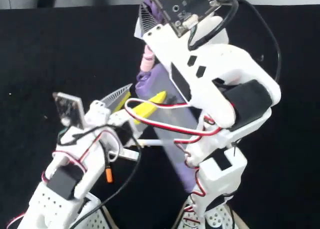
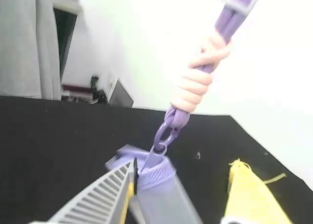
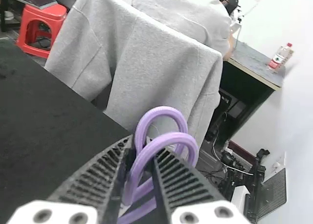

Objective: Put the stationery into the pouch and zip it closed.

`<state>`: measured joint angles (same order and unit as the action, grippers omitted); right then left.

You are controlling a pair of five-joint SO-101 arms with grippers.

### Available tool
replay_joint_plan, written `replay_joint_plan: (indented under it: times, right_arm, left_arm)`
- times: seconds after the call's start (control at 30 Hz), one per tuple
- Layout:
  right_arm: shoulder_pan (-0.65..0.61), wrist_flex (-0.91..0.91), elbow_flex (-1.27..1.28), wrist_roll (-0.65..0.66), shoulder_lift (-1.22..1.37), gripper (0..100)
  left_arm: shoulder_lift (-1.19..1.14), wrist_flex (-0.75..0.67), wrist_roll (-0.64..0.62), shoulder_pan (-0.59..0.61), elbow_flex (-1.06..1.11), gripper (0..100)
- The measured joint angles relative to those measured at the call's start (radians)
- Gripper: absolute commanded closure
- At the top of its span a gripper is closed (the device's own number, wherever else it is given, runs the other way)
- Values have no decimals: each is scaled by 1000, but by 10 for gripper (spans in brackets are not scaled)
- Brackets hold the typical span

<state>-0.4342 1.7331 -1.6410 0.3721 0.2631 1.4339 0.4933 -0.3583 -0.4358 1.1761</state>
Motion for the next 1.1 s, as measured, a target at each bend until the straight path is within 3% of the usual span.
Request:
replay_joint_plan:
  times: [0.17,0.57,0.93,1.1]
  right_arm:
    - [0,0,0,0,0,988]
    - [0,0,0,0,-23,988]
    - [0,2,-2,0,-83,988]
    - [0,2,-2,0,-83,988]
  left_arm:
    - [35,0,0,-54,98,693]
    - [37,0,0,-55,150,696]
    - [37,-51,-2,-49,160,696]
    - [-12,-152,-2,-23,178,697]
